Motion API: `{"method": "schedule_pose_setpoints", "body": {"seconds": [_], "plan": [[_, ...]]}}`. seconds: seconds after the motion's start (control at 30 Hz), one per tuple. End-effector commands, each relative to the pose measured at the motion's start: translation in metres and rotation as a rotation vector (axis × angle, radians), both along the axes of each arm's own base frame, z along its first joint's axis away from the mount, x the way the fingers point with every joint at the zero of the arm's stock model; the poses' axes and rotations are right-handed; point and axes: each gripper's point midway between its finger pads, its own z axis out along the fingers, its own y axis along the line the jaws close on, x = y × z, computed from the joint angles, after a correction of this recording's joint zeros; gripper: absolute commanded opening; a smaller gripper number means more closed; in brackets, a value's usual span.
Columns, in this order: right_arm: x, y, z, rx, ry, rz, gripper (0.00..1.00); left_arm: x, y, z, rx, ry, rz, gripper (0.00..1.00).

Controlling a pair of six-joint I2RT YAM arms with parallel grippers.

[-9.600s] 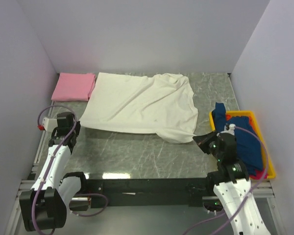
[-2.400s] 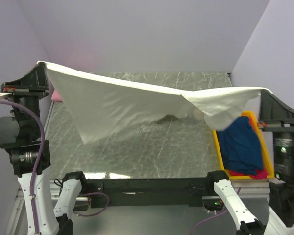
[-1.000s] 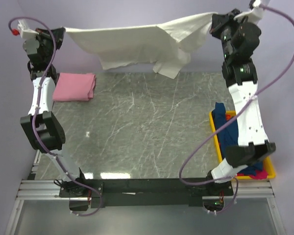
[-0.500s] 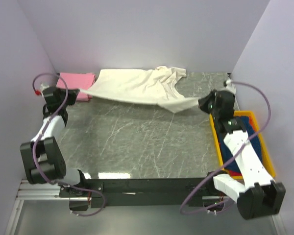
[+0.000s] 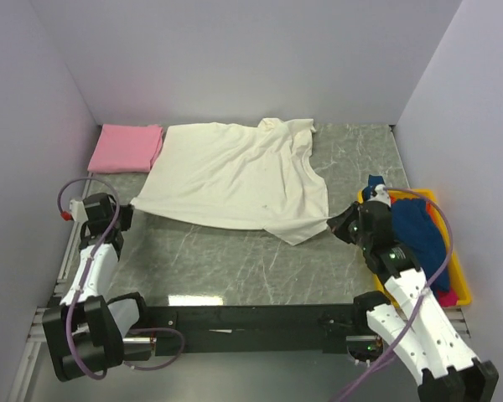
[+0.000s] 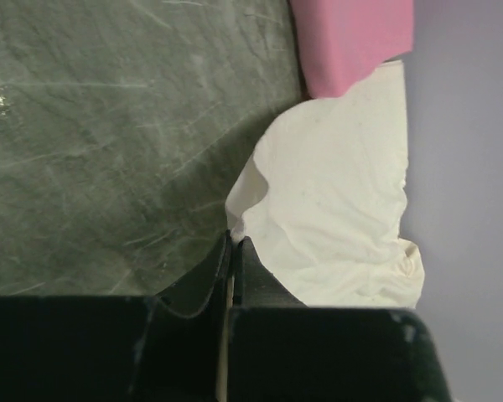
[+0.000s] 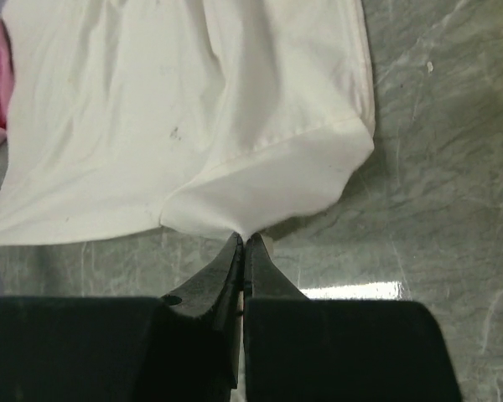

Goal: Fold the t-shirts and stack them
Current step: Flatten the tshirt out

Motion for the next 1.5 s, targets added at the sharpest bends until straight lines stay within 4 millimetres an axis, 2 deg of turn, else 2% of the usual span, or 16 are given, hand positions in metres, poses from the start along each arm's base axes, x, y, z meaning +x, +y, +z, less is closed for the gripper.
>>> {"method": "schedule_pose_setpoints", "body": {"seconds": [0.0, 0.07, 0.1, 0.17, 0.37, 0.4, 0.43, 0.5, 0.63, 0.77, 0.9, 0.93, 1.03, 1.23, 1.37, 1.47], "plan": [[0.031, 0.0, 0.022, -0.039, -0.024, -0.042, 0.0, 0.011, 0.014, 0.003, 0.024, 0.002, 0.045, 0.01], [0.051, 0.001, 0.037, -0.061, -0.044, -0.053, 0.0, 0.024, 0.015, 0.01, 0.023, -0.017, 0.038, 0.01], [0.063, 0.0, 0.025, -0.101, 0.007, -0.059, 0.0, 0.03, 0.016, 0.004, 0.009, -0.003, 0.039, 0.01], [0.089, 0.005, 0.023, -0.135, 0.048, -0.059, 0.0, 0.047, 0.018, 0.016, 0.01, -0.031, 0.031, 0.01], [0.153, 0.019, 0.02, -0.184, 0.113, -0.051, 0.0, 0.095, 0.017, 0.011, -0.006, 0.027, 0.014, 0.01], [0.159, 0.02, 0.022, -0.185, 0.117, -0.053, 0.0, 0.1, 0.016, -0.001, -0.009, 0.064, 0.009, 0.01], [0.163, 0.02, 0.024, -0.19, 0.118, -0.061, 0.0, 0.113, 0.018, 0.013, 0.006, 0.034, 0.008, 0.01], [0.167, 0.023, 0.032, -0.183, 0.115, -0.065, 0.0, 0.115, 0.017, 0.009, 0.004, 0.071, 0.007, 0.01], [0.139, 0.027, 0.02, -0.138, 0.142, -0.076, 0.0, 0.092, 0.018, -0.001, -0.016, 0.139, 0.057, 0.01], [0.079, 0.027, -0.001, -0.079, 0.157, -0.075, 0.0, 0.056, 0.025, -0.005, -0.015, 0.162, 0.127, 0.01], [0.026, 0.036, -0.018, -0.007, 0.183, -0.04, 0.0, 0.02, 0.017, -0.03, -0.041, 0.212, 0.136, 0.01], [0.01, 0.035, -0.035, -0.006, 0.217, -0.036, 0.0, 0.013, 0.016, -0.034, -0.041, 0.218, 0.135, 0.01], [-0.029, 0.041, -0.04, 0.054, 0.219, -0.008, 0.0, -0.012, 0.016, -0.045, -0.03, 0.236, 0.15, 0.01], [-0.071, 0.031, -0.023, 0.144, 0.192, -0.019, 0.0, -0.039, 0.026, -0.028, 0.014, 0.195, 0.174, 0.01], [-0.082, 0.025, -0.002, 0.183, 0.151, -0.017, 0.0, -0.036, 0.027, -0.013, 0.026, 0.163, 0.163, 0.01], [-0.08, 0.031, -0.008, 0.172, 0.17, 0.004, 0.0, -0.032, 0.026, -0.011, 0.019, 0.166, 0.146, 0.01]]}}
